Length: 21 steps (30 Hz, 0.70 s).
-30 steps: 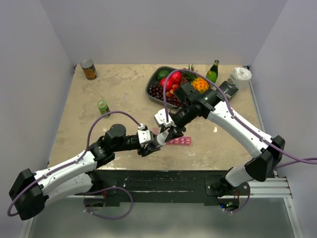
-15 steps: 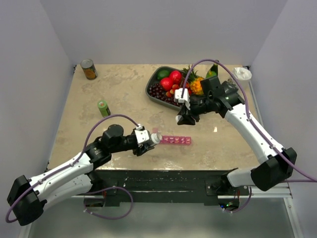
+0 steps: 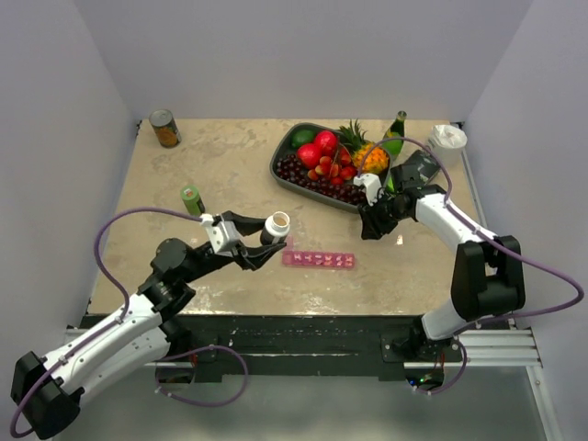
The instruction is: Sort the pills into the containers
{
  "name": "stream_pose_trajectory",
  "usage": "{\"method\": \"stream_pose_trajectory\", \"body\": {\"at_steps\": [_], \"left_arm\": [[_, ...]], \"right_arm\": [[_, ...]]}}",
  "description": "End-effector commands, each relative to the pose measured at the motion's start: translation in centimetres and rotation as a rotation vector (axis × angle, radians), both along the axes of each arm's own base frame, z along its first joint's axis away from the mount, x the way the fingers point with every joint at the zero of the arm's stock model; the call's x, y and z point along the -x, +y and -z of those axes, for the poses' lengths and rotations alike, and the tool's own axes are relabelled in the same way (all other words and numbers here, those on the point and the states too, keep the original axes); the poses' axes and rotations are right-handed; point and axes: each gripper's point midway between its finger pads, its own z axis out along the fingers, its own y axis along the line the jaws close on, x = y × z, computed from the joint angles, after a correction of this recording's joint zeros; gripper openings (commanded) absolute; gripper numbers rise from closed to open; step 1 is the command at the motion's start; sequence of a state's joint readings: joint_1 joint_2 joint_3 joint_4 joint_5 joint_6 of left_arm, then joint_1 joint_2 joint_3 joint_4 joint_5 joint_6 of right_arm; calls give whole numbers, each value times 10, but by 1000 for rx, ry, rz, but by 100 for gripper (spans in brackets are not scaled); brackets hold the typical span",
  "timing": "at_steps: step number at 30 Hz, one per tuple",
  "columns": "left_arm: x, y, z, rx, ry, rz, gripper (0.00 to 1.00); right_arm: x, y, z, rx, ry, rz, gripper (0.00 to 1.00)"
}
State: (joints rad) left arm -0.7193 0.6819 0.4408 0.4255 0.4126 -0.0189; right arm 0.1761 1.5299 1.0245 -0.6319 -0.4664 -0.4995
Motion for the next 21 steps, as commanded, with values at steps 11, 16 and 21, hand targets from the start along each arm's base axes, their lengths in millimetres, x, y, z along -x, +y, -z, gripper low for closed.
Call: {"method": "stream_pose_trajectory", "body": {"at_steps": [11, 16, 21], "left_arm": [[-8, 75, -205, 448, -163, -293, 0], [-32, 43, -197, 319, -121, -67, 0], [52, 3, -126, 158, -263, 127, 0]], "right_arm": [[-11, -11, 11, 43, -8, 46, 16], [-10, -12, 8, 41, -18, 49, 17], [-9, -15, 6, 44, -34, 52, 18]]}}
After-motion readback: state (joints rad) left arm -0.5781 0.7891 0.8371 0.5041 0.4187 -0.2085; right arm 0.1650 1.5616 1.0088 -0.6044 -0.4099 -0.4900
